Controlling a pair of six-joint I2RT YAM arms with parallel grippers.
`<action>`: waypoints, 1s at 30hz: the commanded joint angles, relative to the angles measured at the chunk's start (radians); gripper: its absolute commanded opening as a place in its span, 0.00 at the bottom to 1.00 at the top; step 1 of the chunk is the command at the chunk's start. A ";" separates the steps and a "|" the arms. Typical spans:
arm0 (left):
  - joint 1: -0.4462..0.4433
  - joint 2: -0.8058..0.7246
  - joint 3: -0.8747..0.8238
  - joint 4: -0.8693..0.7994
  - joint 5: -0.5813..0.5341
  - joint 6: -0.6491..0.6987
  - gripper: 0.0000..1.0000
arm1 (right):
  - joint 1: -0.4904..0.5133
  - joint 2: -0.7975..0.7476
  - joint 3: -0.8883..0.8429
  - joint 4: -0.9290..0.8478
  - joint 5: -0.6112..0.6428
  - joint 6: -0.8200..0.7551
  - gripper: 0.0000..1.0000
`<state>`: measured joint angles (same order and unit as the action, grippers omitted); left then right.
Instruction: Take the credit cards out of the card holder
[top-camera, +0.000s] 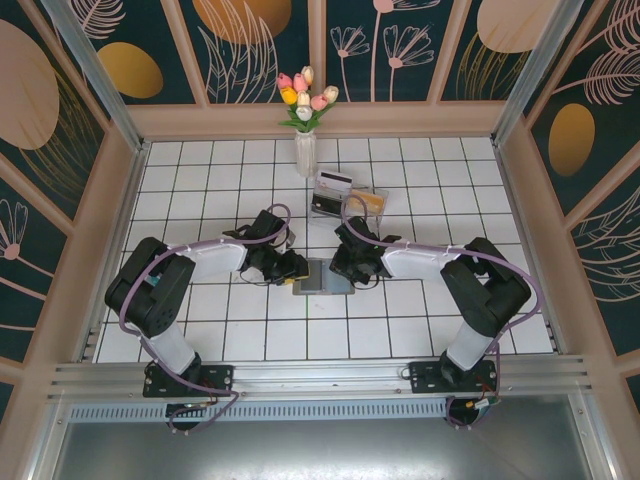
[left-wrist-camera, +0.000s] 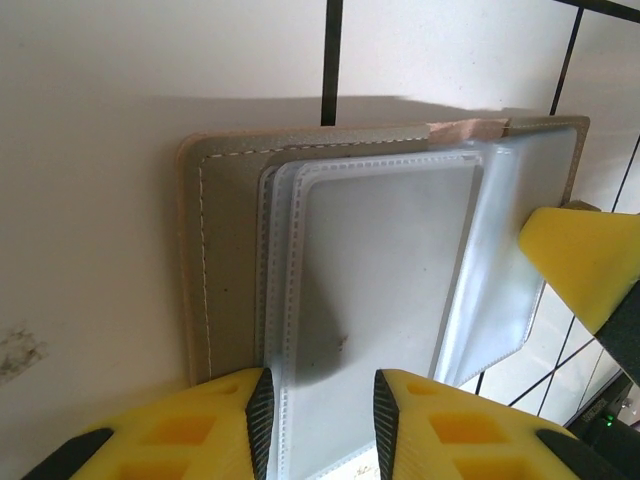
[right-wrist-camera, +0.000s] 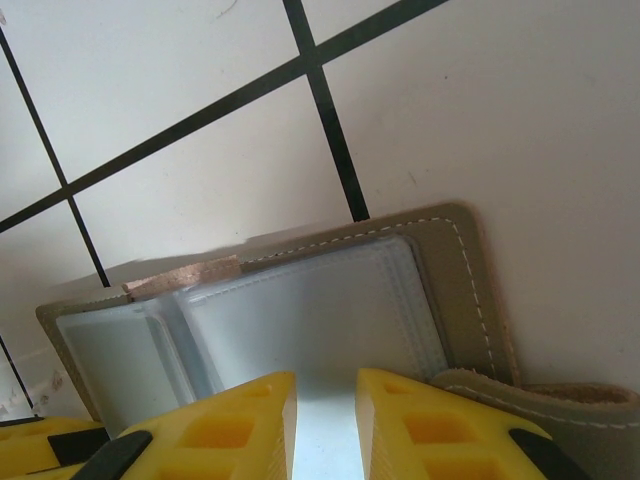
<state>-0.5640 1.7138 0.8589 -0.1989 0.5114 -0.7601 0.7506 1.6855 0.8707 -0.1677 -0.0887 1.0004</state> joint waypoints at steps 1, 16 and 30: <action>-0.008 -0.041 0.022 -0.032 0.000 0.030 0.35 | 0.009 0.025 0.007 -0.041 -0.008 -0.013 0.25; -0.008 -0.046 0.020 0.039 0.097 0.021 0.36 | 0.010 0.013 -0.002 -0.035 -0.007 -0.011 0.26; -0.031 -0.043 0.009 0.173 0.203 -0.044 0.35 | -0.004 -0.138 -0.049 0.048 0.001 -0.001 0.27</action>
<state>-0.5812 1.6855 0.8612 -0.0788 0.6708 -0.7799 0.7532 1.6035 0.8562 -0.1513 -0.0872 1.0008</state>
